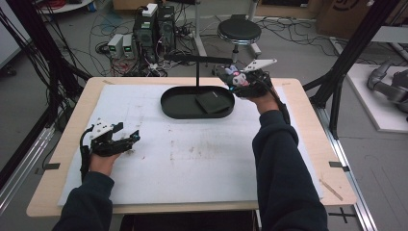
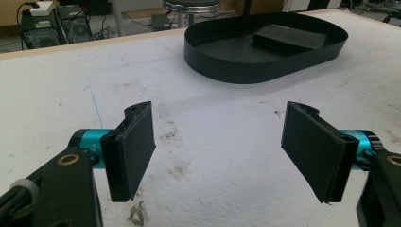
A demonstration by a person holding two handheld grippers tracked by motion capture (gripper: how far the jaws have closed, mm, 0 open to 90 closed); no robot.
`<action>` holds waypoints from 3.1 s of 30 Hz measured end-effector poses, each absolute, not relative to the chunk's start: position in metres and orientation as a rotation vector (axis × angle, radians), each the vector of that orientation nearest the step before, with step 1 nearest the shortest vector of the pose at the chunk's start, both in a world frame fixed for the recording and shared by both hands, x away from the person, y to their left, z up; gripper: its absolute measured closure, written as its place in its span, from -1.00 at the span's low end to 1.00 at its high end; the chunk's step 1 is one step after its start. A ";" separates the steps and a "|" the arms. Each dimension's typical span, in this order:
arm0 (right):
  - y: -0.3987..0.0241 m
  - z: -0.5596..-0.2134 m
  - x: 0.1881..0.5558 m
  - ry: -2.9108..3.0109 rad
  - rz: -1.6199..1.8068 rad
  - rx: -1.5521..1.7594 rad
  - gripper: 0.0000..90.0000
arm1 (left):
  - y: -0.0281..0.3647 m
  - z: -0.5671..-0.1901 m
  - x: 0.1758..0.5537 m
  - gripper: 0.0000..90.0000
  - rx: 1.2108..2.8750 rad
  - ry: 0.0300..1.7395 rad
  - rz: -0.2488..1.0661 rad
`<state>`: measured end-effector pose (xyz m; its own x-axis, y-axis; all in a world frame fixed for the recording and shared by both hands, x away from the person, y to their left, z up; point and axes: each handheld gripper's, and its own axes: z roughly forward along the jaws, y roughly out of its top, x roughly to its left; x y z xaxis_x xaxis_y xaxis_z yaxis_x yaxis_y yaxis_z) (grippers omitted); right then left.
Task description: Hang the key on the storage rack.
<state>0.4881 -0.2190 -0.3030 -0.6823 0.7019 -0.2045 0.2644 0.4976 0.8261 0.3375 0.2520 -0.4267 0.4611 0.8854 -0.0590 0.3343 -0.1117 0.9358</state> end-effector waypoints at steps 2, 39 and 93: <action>-0.220 -0.299 0.492 2.193 1.107 0.804 -0.27 | 0.253 -0.427 0.337 -0.42 1.677 1.064 0.664; -0.202 -0.341 0.533 2.206 0.916 1.098 -0.26 | 0.258 -0.426 0.336 -0.41 1.676 1.072 0.673; -0.306 -0.392 0.356 2.110 1.108 1.030 -0.56 | 0.249 -0.423 0.333 -0.41 1.652 1.033 0.681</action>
